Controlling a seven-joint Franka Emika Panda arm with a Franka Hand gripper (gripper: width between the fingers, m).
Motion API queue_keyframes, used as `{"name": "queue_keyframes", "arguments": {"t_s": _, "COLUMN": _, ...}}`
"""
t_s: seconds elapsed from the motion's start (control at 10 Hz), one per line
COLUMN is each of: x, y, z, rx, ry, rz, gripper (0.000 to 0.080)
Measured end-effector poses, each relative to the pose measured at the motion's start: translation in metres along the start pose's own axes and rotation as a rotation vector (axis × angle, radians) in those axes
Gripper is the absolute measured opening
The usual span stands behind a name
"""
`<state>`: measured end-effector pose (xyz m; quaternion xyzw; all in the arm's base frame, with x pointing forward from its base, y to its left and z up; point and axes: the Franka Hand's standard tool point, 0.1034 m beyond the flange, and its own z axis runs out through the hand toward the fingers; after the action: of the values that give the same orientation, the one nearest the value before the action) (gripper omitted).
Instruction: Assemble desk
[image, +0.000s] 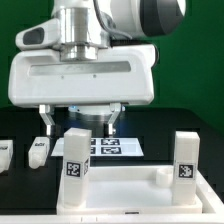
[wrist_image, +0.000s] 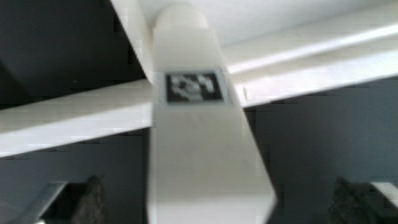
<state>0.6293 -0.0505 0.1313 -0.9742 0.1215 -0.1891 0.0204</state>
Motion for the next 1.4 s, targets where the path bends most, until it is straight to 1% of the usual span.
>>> {"name": "queue_keyframes", "arguments": {"t_s": 0.1, "x": -0.002, "y": -0.002, "z": 0.002, "rx": 0.024, "ry": -0.109, "rz": 0.012, "gripper": 0.0637}}
{"name": "queue_keyframes", "arguments": {"t_s": 0.2, "x": 0.002, "y": 0.000, "z": 0.003, "rx": 0.034, "ry": -0.168, "rz": 0.025, "gripper": 0.0648}}
{"name": "queue_keyframes", "arguments": {"t_s": 0.3, "x": 0.001, "y": 0.001, "z": 0.006, "rx": 0.033, "ry": -0.253, "rz": 0.028, "gripper": 0.0648}}
{"name": "queue_keyframes", "arguments": {"t_s": 0.4, "x": 0.001, "y": 0.003, "z": 0.009, "rx": 0.033, "ry": -0.298, "rz": 0.026, "gripper": 0.0649}}
{"name": "queue_keyframes", "arguments": {"t_s": 0.5, "x": -0.007, "y": 0.010, "z": 0.013, "rx": 0.019, "ry": -0.382, "rz": 0.015, "gripper": 0.0649}}
{"name": "queue_keyframes", "arguments": {"t_s": 0.7, "x": -0.008, "y": 0.011, "z": 0.014, "rx": 0.015, "ry": -0.383, "rz": 0.027, "gripper": 0.0649}}
{"name": "queue_keyframes", "arguments": {"t_s": 0.9, "x": -0.008, "y": 0.011, "z": 0.014, "rx": 0.006, "ry": -0.384, "rz": 0.075, "gripper": 0.0387}}
{"name": "queue_keyframes", "arguments": {"t_s": 1.0, "x": -0.008, "y": 0.011, "z": 0.014, "rx": -0.006, "ry": -0.384, "rz": 0.141, "gripper": 0.0284}}
{"name": "queue_keyframes", "arguments": {"t_s": 1.2, "x": -0.008, "y": 0.010, "z": 0.015, "rx": -0.035, "ry": -0.384, "rz": 0.295, "gripper": 0.0284}}
{"name": "queue_keyframes", "arguments": {"t_s": 1.3, "x": -0.006, "y": 0.009, "z": 0.016, "rx": -0.066, "ry": -0.380, "rz": 0.452, "gripper": 0.0284}}
{"name": "queue_keyframes", "arguments": {"t_s": 1.4, "x": -0.007, "y": 0.005, "z": 0.017, "rx": -0.094, "ry": -0.377, "rz": 0.625, "gripper": 0.0284}}
